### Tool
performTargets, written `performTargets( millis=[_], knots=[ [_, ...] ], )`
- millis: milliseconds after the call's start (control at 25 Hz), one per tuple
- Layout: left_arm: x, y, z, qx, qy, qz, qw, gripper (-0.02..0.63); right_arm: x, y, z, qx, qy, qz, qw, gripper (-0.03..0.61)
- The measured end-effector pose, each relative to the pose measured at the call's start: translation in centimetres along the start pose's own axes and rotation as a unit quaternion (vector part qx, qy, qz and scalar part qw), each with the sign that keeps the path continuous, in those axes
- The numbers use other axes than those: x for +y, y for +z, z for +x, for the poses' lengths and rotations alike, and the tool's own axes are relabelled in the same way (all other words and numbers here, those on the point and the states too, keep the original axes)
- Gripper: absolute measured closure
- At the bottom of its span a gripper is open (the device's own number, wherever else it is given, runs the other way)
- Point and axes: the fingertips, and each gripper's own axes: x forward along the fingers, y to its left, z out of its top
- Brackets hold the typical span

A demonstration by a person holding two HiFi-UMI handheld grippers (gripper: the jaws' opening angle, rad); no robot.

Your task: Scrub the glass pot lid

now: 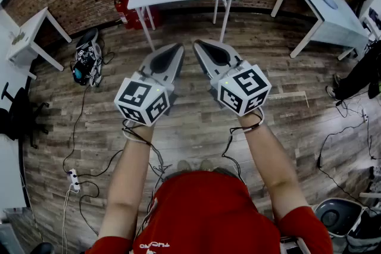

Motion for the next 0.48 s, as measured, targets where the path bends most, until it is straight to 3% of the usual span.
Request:
performTargets(
  millis=[480],
  knots=[
    [-1.3,-0.2,2.1,0.004,0.009,-0.002,1.0000,0.596,-2.0,0.3,-1.2,-0.005,0.015,0.010,1.000,0.549]
  ],
)
